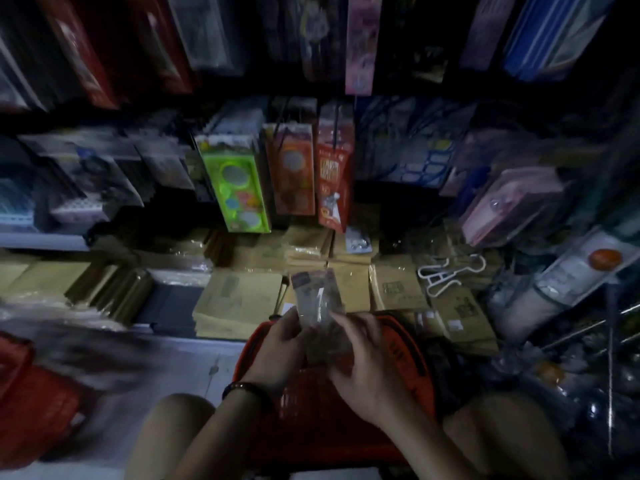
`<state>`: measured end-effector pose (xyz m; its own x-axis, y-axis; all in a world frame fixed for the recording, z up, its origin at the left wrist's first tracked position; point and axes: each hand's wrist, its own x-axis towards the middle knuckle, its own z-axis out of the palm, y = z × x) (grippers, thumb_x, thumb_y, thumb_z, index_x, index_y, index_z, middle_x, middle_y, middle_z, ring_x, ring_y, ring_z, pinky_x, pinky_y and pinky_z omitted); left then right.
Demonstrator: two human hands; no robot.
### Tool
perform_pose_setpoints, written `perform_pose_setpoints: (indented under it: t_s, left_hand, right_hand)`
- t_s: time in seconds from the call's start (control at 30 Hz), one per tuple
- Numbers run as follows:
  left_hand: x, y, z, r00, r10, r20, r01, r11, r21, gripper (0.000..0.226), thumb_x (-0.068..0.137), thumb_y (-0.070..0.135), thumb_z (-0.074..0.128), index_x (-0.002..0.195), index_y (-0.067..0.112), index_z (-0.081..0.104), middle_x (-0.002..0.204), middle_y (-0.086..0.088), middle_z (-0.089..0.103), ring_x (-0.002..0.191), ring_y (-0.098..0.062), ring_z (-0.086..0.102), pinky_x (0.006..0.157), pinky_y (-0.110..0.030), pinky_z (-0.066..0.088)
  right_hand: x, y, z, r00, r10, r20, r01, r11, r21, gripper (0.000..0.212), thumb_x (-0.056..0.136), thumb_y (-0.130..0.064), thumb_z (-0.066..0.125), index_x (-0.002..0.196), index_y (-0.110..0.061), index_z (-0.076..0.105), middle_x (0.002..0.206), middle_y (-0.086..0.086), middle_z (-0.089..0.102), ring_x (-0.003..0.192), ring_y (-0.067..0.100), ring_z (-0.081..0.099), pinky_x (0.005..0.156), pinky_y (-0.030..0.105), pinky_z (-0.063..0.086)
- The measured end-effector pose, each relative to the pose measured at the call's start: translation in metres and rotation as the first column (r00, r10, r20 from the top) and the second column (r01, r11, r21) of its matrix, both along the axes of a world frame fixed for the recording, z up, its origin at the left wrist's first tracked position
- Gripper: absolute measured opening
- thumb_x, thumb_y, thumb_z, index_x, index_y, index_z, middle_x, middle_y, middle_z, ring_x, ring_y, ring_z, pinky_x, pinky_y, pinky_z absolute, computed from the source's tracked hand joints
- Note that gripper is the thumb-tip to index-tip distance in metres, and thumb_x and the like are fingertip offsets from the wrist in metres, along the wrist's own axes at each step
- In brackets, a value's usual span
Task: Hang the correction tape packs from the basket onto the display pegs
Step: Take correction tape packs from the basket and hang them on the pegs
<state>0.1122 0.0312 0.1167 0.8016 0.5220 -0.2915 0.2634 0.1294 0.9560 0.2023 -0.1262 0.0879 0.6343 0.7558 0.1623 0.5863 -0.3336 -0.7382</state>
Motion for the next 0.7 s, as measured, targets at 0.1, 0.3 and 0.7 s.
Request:
perform_pose_setpoints:
  t_s: [0.1, 0.3, 0.7]
  left_hand:
    - [0.004, 0.001, 0.050, 0.999, 0.008, 0.054, -0.009, 1.000, 0.017, 0.026, 0.107, 0.012, 0.056, 0.130, 0.021, 0.064, 0.119, -0.007, 0.079, 0.110, -0.026, 0.076, 0.092, -0.045, 0.063]
    - [0.017, 0.010, 0.151, 0.979, 0.022, 0.202, -0.041, 0.995, 0.090, 0.016, 0.104, 0.016, 0.062, 0.118, 0.012, 0.057, 0.116, -0.015, 0.077, 0.106, -0.036, 0.076, 0.082, -0.060, 0.063]
    - [0.052, 0.048, 0.346, 0.923, -0.078, 0.377, -0.162, 0.809, 0.564, 0.030, 0.098, 0.022, 0.072, 0.123, 0.025, 0.056, 0.115, 0.000, 0.075, 0.097, -0.013, 0.076, 0.075, -0.040, 0.066]
  right_hand:
    - [0.022, 0.000, 0.048, 0.979, 0.056, 0.198, -0.052, 0.998, -0.023, 0.089, 0.089, -0.029, 0.077, 0.160, -0.043, 0.025, 0.159, -0.018, 0.019, 0.149, 0.009, 0.031, 0.117, 0.034, 0.043]
    - [0.057, 0.012, 0.150, 0.873, 0.085, 0.480, -0.094, 0.996, -0.006, 0.097, 0.091, -0.048, 0.074, 0.165, -0.033, 0.014, 0.166, -0.015, 0.019, 0.154, 0.015, 0.020, 0.122, 0.040, 0.034]
    - [0.097, 0.051, 0.355, 0.615, -0.135, 0.777, -0.024, 0.981, 0.190, 0.101, 0.076, -0.046, 0.076, 0.163, -0.031, 0.026, 0.146, -0.002, 0.041, 0.141, 0.023, 0.037, 0.105, 0.044, 0.052]
